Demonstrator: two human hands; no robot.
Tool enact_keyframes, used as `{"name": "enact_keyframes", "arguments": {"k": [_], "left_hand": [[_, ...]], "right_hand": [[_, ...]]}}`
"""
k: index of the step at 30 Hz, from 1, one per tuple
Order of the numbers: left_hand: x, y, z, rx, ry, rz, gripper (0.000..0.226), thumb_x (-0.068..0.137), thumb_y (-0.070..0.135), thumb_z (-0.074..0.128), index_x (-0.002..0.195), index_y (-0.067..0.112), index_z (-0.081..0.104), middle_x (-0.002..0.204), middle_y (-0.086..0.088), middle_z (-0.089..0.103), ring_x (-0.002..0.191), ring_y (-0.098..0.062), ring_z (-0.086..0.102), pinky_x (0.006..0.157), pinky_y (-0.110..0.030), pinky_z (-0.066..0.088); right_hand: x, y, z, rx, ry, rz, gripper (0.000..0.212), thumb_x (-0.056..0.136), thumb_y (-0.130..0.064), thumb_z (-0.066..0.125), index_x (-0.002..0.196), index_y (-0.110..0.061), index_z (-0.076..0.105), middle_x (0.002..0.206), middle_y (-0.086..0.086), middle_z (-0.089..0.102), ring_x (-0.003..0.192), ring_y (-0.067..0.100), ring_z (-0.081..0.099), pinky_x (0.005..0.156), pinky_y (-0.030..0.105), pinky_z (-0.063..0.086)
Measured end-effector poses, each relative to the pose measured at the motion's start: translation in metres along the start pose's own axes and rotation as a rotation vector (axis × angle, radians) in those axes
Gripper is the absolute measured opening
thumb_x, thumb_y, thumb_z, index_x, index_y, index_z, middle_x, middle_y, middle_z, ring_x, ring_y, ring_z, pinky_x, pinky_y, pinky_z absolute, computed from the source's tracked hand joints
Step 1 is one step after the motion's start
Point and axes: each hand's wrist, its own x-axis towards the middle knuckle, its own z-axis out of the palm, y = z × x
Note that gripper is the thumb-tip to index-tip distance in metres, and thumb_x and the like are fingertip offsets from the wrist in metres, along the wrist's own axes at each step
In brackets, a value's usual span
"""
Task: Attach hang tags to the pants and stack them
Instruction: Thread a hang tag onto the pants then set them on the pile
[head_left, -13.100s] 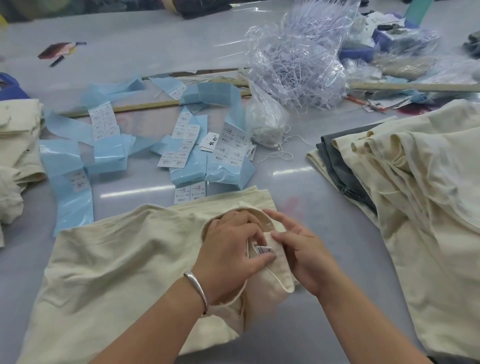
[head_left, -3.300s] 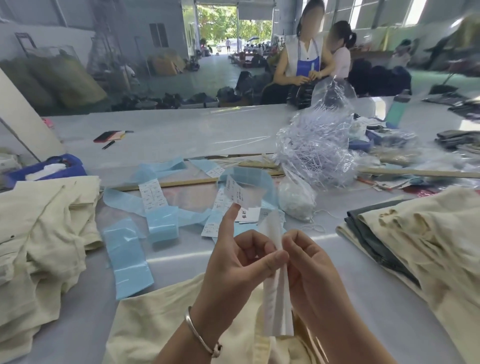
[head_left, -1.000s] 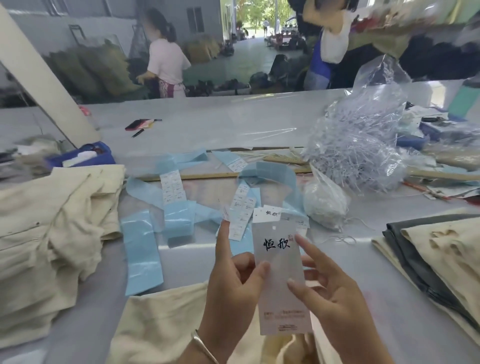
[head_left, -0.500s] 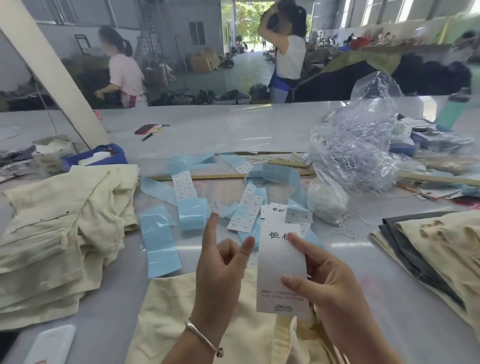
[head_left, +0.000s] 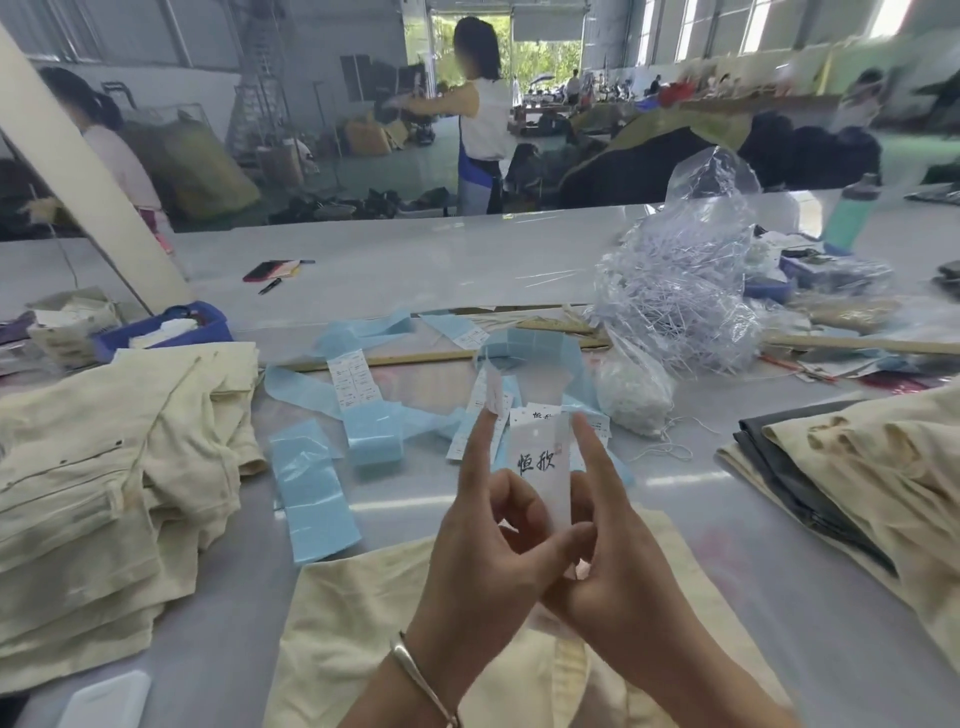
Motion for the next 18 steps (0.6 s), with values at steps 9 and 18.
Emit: {"name": "enact_keyframes", "arguments": {"k": [9,18], "left_hand": [[0.004,-0.001,-0.004,-0.302,-0.052,-0.086,0.095,0.070,0.013,0.079,0.137,0.050,0.022,0.070,-0.006,0.060,0.062,-0.020,0.059,0.061,-0.032,0.053],[0.004,0.000,-0.006,-0.402,-0.032,-0.091,0.095,0.075,0.011,0.075,0.146,0.037,0.017,0.070,-0.008,0.063,0.054,-0.019,0.060,0.051,-0.028,0.051]], "right_hand": [[-0.003,-0.009,-0.004,0.229,-0.011,0.026,0.107,0.066,-0.011,0.069,0.149,-0.045,0.011,0.079,-0.011,0.054,0.068,0.009,0.054,0.070,0.037,0.052],[-0.002,-0.012,-0.008,0.207,-0.060,0.020,0.083,0.067,-0.007,0.064,0.133,-0.054,0.046,0.086,-0.016,0.056,0.076,0.011,0.059,0.070,0.033,0.058]]}}
